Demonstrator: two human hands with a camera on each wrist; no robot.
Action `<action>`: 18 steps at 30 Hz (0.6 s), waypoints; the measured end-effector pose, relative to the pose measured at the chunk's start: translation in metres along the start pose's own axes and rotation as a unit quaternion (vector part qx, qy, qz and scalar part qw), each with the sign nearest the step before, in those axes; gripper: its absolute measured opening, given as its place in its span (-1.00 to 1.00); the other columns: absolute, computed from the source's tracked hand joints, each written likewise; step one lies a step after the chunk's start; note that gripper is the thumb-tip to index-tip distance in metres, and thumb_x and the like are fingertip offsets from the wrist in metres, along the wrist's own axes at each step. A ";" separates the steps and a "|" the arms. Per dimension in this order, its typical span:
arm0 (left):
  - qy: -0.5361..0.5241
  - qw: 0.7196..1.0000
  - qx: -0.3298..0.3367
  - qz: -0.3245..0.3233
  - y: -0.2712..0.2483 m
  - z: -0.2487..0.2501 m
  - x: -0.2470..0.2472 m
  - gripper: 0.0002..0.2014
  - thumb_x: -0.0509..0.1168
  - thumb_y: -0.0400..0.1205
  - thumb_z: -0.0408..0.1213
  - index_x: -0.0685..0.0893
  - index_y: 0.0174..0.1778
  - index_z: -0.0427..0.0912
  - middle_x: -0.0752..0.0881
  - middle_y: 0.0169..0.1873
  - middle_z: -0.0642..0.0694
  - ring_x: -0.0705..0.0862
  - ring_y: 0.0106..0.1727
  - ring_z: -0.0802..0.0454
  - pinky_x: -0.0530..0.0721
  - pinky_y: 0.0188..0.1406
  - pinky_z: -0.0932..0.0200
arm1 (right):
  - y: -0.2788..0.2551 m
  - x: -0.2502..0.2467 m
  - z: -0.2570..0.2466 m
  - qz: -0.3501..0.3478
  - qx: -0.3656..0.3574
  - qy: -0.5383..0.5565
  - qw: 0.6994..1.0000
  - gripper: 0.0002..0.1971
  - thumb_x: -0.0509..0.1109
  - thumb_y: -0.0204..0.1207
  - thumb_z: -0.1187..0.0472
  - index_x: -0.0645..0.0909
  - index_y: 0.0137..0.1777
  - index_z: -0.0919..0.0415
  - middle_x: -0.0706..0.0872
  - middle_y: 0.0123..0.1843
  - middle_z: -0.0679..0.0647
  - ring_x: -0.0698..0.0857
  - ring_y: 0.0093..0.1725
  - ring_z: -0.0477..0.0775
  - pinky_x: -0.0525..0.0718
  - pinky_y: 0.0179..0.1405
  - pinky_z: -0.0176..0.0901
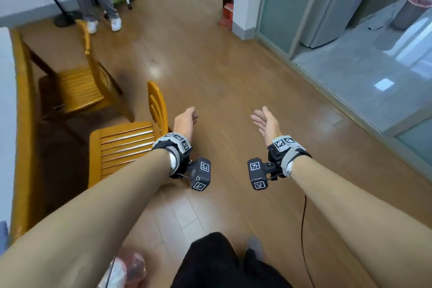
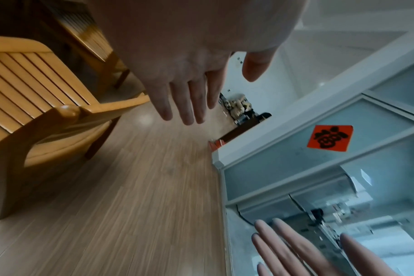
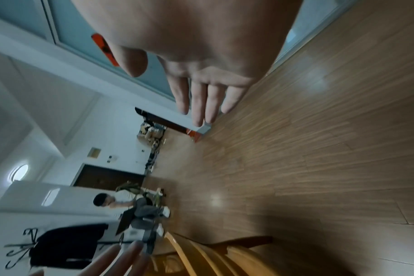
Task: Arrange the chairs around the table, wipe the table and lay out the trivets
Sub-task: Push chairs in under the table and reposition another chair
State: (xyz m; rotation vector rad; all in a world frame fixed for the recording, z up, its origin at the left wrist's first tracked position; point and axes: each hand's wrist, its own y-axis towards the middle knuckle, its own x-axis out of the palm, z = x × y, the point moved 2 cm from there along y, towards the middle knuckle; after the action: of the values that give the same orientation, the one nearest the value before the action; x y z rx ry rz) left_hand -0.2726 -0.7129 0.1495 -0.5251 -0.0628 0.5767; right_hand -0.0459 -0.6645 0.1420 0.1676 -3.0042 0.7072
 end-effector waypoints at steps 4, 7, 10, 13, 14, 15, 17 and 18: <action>-0.025 0.998 -0.007 0.058 0.030 0.010 -0.016 -0.61 0.16 0.70 -0.07 0.64 0.31 -0.24 0.71 0.17 -0.09 0.63 0.17 -0.02 0.40 0.26 0.06 | 0.052 0.035 -0.016 -0.059 0.020 -0.043 0.997 -0.47 0.04 0.73 -0.12 0.49 0.49 0.22 0.63 0.42 0.13 0.56 0.36 0.03 0.23 0.61 0.06; -0.035 0.993 -0.026 0.109 0.062 0.009 -0.030 -0.71 0.21 0.61 -0.03 0.71 0.00 -0.14 0.74 0.12 -0.10 0.65 0.11 -0.06 0.43 0.18 0.04 | 0.092 0.069 -0.019 -0.101 0.024 -0.083 0.991 -0.49 0.07 0.72 -0.10 0.51 0.48 0.22 0.65 0.40 0.12 0.57 0.37 0.03 0.26 0.57 0.03; -0.039 0.988 -0.052 0.141 0.104 0.007 -0.043 -0.68 0.21 0.47 0.07 0.69 -0.09 -0.07 0.77 0.10 -0.08 0.68 0.13 -0.12 0.50 0.21 -0.02 | 0.135 0.108 -0.017 -0.132 0.021 -0.150 0.980 -0.49 0.14 0.67 -0.14 0.56 0.45 0.16 0.69 0.35 0.01 0.57 0.40 0.00 0.28 0.56 0.03; -0.027 0.985 -0.067 0.155 0.146 0.009 -0.057 -0.62 0.21 0.47 0.06 0.70 -0.01 -0.13 0.75 0.12 -0.16 0.67 0.19 -0.20 0.52 0.27 -0.01 | 0.177 0.149 -0.017 -0.155 0.012 -0.231 0.960 -0.50 0.20 0.62 -0.17 0.60 0.41 0.11 0.68 0.36 -0.04 0.56 0.43 0.00 0.29 0.54 -0.01; -0.014 0.985 -0.068 0.155 0.158 0.010 -0.063 -0.63 0.22 0.55 0.01 0.71 0.07 -0.19 0.73 0.17 -0.20 0.65 0.21 -0.21 0.51 0.27 0.02 | 0.191 0.164 -0.018 -0.173 0.013 -0.253 0.952 -0.51 0.22 0.64 -0.14 0.58 0.43 0.15 0.65 0.41 0.00 0.54 0.45 0.01 0.30 0.54 -0.02; 0.009 0.985 -0.072 0.156 0.166 0.012 -0.068 -0.62 0.20 0.63 -0.05 0.70 0.15 -0.24 0.71 0.21 -0.24 0.64 0.23 -0.22 0.51 0.24 0.06 | 0.201 0.177 -0.019 -0.189 0.018 -0.274 0.943 -0.50 0.24 0.64 -0.10 0.55 0.47 0.17 0.62 0.45 0.03 0.52 0.48 0.03 0.30 0.57 -0.01; 0.050 0.982 -0.084 0.162 0.183 0.016 -0.082 -0.61 0.15 0.68 -0.10 0.69 0.21 -0.30 0.70 0.18 -0.27 0.64 0.15 -0.23 0.49 0.02 0.13 | 0.219 0.202 -0.024 -0.216 0.014 -0.311 0.925 -0.49 0.25 0.65 -0.06 0.50 0.51 0.18 0.56 0.50 0.05 0.49 0.51 0.05 0.30 0.60 0.07; 0.052 0.980 -0.094 0.165 0.189 0.020 -0.090 -0.62 0.15 0.68 -0.10 0.70 0.18 -0.29 0.71 0.12 -0.27 0.64 0.04 -0.21 0.48 -0.08 0.15 | 0.227 0.215 -0.028 -0.226 0.011 -0.327 0.917 -0.51 0.25 0.66 -0.05 0.49 0.52 0.17 0.54 0.51 0.04 0.48 0.51 0.05 0.29 0.60 0.08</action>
State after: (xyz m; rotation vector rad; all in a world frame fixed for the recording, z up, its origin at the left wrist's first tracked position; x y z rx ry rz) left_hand -0.4471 -0.6174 0.0819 -0.7564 0.0716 0.8707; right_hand -0.2850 -0.4701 0.0825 1.2912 -3.3141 0.7392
